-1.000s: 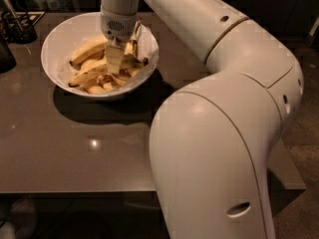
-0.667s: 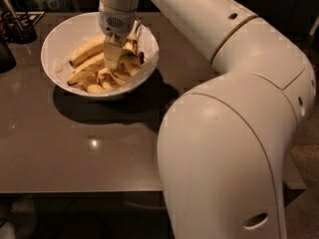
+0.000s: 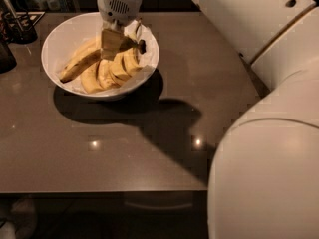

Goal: Pick banana from white bowl

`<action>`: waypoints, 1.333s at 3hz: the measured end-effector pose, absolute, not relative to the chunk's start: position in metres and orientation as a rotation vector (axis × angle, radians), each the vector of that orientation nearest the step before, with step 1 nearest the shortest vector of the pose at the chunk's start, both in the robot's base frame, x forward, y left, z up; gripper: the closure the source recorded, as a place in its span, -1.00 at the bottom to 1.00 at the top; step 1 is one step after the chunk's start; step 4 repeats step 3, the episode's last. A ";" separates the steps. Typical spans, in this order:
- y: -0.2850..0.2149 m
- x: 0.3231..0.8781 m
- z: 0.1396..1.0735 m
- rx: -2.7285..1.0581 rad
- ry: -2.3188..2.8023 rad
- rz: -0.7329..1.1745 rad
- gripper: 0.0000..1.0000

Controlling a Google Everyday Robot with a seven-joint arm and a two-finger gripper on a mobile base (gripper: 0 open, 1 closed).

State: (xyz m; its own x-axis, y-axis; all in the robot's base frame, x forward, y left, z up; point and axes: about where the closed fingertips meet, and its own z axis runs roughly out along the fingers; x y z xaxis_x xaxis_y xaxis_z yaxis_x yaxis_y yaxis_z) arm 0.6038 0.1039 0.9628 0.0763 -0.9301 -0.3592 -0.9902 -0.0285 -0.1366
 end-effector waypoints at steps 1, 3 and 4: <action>0.097 0.569 0.987 -2.002 1.864 0.274 1.00; 0.064 0.517 0.999 -1.936 1.883 0.353 1.00; 0.064 0.517 0.999 -1.936 1.883 0.353 1.00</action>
Offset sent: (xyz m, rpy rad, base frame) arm -0.0881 -0.0394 0.0417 0.1063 0.0172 0.0027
